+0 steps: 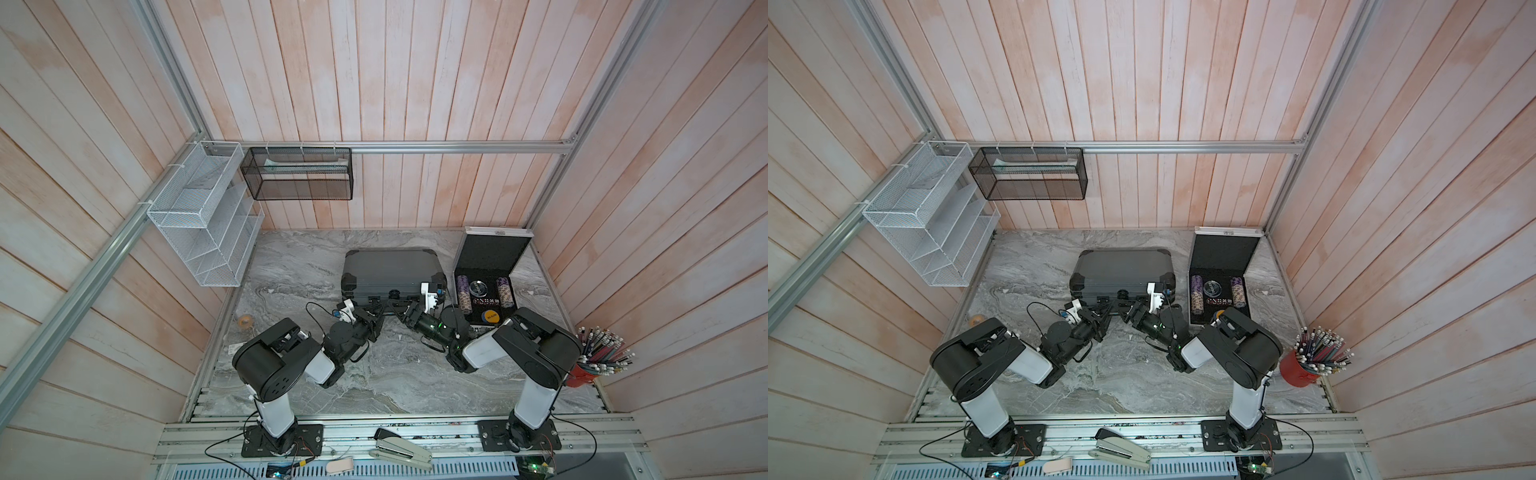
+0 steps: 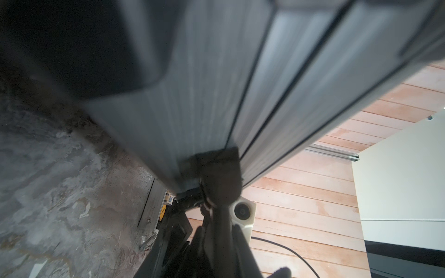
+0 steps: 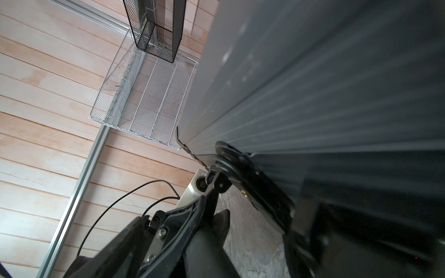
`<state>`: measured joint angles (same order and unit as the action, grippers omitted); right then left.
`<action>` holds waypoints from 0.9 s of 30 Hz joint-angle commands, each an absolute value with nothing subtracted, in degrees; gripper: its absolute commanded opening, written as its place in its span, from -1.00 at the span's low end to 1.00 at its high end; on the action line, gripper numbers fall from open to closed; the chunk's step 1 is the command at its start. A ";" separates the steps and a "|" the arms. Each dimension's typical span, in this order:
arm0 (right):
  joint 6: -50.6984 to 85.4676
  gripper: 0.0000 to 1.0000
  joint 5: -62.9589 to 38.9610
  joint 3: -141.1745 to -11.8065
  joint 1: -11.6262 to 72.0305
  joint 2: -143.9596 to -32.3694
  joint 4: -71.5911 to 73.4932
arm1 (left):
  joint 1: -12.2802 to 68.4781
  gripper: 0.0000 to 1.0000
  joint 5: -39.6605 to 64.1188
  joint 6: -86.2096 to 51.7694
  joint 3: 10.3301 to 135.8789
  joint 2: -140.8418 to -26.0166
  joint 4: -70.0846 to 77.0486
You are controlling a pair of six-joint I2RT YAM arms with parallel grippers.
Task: Open the poker set cases
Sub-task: Open the fastener on the poker set case.
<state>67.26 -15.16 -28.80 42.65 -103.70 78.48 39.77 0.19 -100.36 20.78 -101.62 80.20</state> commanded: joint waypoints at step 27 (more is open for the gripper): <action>71.36 0.74 -22.68 -30.04 43.79 -97.50 95.60 | 38.73 -1.00 2.90 -108.70 21.67 -105.74 87.75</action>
<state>69.47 -15.59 -28.21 42.54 -102.15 76.79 39.27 1.23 -100.12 20.78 -104.27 83.88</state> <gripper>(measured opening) 0.874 0.203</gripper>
